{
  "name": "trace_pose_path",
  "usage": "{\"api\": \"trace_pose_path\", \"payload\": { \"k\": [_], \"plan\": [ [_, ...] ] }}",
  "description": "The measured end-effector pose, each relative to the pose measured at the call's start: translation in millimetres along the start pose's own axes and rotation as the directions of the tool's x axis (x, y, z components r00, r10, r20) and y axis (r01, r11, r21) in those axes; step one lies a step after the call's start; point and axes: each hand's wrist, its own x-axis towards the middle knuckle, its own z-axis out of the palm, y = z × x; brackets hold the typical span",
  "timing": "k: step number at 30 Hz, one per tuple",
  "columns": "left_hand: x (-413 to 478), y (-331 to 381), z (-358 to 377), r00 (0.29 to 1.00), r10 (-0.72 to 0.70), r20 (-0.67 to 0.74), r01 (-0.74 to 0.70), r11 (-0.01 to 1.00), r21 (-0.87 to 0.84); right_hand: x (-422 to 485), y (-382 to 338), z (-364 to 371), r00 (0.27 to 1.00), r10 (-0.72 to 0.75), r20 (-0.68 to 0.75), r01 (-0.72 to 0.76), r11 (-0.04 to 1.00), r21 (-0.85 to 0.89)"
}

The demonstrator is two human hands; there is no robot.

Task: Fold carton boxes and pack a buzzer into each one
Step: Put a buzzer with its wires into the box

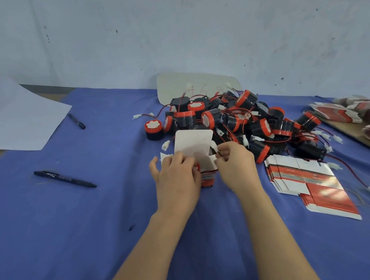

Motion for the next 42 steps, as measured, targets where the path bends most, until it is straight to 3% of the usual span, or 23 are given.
{"api": "trace_pose_path", "payload": {
  "k": [18, 24, 28, 36, 42],
  "plan": [
    [0.1, 0.9, 0.2, 1.000, -0.005, 0.003, 0.005, 1.000, 0.007, 2.6, 10.1, -11.2, 0.989, 0.007, -0.145, 0.003, 0.998, 0.065],
    [0.6, 1.2, 0.6, 1.000, -0.011, -0.012, 0.011, 1.000, -0.019, -4.8, -5.0, -0.9, 0.960, -0.220, -0.174, 0.249, 0.954, 0.169],
    [0.6, 0.4, 1.9, 1.000, -0.011, -0.017, 0.011, 1.000, -0.017, -4.7, -11.0, 12.5, 0.946, -0.301, -0.123, 0.315, 0.940, 0.127],
    [1.1, -0.2, 1.4, 1.000, 0.000, 0.005, 0.000, 1.000, -0.006, 1.1, -3.0, 22.5, 0.968, -0.249, 0.026, 0.250, 0.966, -0.058],
    [0.3, 0.5, 0.3, 1.000, -0.005, -0.004, 0.005, 1.000, -0.010, -1.4, -3.0, 17.5, 0.962, -0.230, 0.151, 0.234, 0.972, -0.009]
  ]
}}
